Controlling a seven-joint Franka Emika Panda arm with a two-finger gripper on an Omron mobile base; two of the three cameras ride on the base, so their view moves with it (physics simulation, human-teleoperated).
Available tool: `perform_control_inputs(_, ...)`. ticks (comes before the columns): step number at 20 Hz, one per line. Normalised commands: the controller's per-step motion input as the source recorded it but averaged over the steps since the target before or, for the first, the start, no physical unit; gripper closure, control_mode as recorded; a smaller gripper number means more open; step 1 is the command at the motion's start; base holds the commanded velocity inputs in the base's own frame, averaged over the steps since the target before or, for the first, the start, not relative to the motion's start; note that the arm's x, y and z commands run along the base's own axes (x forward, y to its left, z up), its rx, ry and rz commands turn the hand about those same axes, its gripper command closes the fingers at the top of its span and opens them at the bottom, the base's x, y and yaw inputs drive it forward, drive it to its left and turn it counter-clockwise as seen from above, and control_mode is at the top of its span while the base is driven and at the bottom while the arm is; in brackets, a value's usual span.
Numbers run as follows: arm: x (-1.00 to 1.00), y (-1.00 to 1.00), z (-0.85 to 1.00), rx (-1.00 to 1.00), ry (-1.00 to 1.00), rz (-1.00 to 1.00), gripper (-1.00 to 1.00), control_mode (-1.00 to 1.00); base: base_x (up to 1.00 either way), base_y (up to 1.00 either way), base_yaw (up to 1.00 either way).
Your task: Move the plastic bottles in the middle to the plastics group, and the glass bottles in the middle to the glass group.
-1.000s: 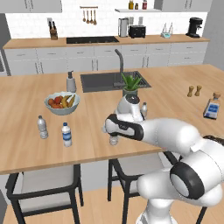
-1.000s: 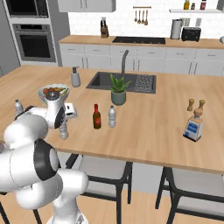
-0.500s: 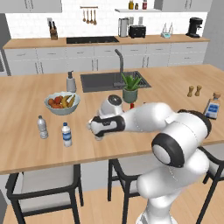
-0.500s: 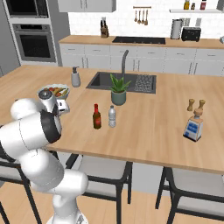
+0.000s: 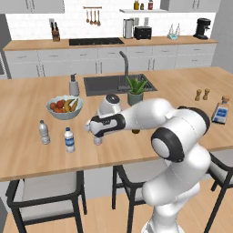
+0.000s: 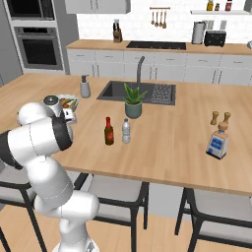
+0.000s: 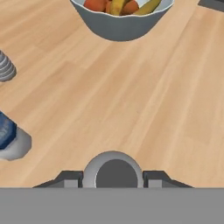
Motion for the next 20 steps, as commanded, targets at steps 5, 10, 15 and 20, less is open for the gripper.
perform_control_inputs(5,0.00,0.54,0.00,0.00,0.00,0.07,1.00,-1.00,0.00,0.00,0.00)
perform_control_inputs(10,0.04,0.44,0.00,0.00,0.00,0.09,1.00,-1.00,0.00,0.00,0.00)
perform_control_inputs(15,0.37,0.19,0.00,0.00,0.00,0.03,1.00,-1.00,0.00,0.00,0.00)
perform_control_inputs(20,0.32,0.00,0.00,0.00,0.00,0.00,1.00,-1.00,0.00,0.00,0.00)
